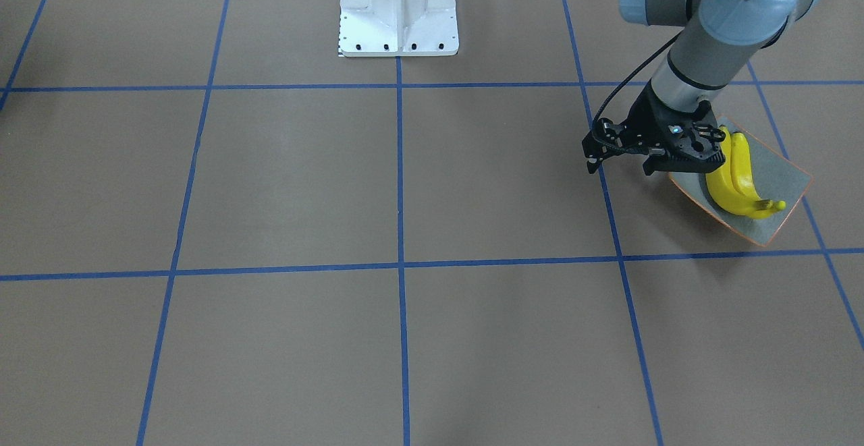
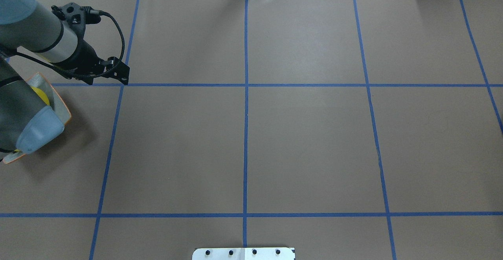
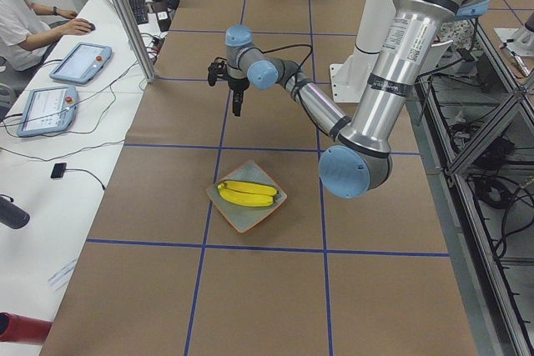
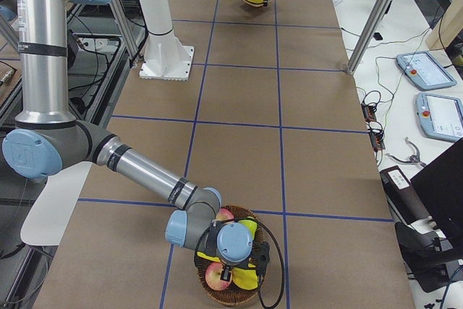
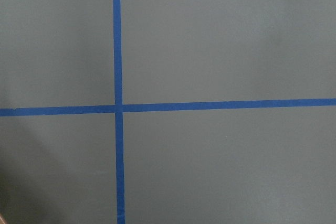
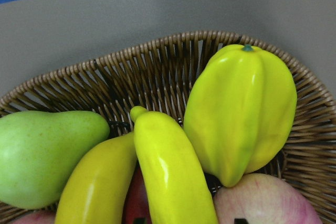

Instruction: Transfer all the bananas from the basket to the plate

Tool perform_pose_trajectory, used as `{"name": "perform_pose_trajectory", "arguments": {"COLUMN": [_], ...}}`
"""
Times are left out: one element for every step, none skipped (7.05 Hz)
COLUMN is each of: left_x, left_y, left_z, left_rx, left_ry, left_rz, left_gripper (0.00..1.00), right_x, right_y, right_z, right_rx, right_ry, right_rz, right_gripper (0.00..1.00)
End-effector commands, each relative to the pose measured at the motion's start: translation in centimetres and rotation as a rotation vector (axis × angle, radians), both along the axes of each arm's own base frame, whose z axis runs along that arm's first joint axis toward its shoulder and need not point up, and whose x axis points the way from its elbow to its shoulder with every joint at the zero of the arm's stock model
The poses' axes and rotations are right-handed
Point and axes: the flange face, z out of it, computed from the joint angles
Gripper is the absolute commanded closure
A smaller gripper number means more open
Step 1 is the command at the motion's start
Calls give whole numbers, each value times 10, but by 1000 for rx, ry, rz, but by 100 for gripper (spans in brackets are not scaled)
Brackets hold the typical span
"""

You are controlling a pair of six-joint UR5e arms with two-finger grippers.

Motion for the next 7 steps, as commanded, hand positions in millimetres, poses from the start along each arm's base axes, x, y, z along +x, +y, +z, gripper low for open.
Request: {"name": "perform_pose_trajectory", "arguments": {"left_x": [-3,-4,-4,-4,-4,-2,-1], "left_y": [3,4,4,4,4,3,3], "left_z": [2,1,1,1,2,4,7], "left_rx": [-1,1,0,0,-2,-6,-9], "left_ry": [-1,1,1,1,-1,-3,-6], "left_rz": [-1,-1,-2,-2,-2,-1,1], "left_gripper": [0,0,0,0,0,0,0], "right_x": [1,2,3,4,16,25,33], "right_y": [-6,-15,-27,-32,-31,-28,-26], "right_z": [-4,-10,-24,-30,-34,-35,-37], "right_rx": [4,14,45,68,83,99,107], "right_ry": [0,2,-1,-12,-13,-11,-10], "right_rz": [4,6,7,3,24,28,43], "right_gripper": [100,100,100,100,100,100,100]}}
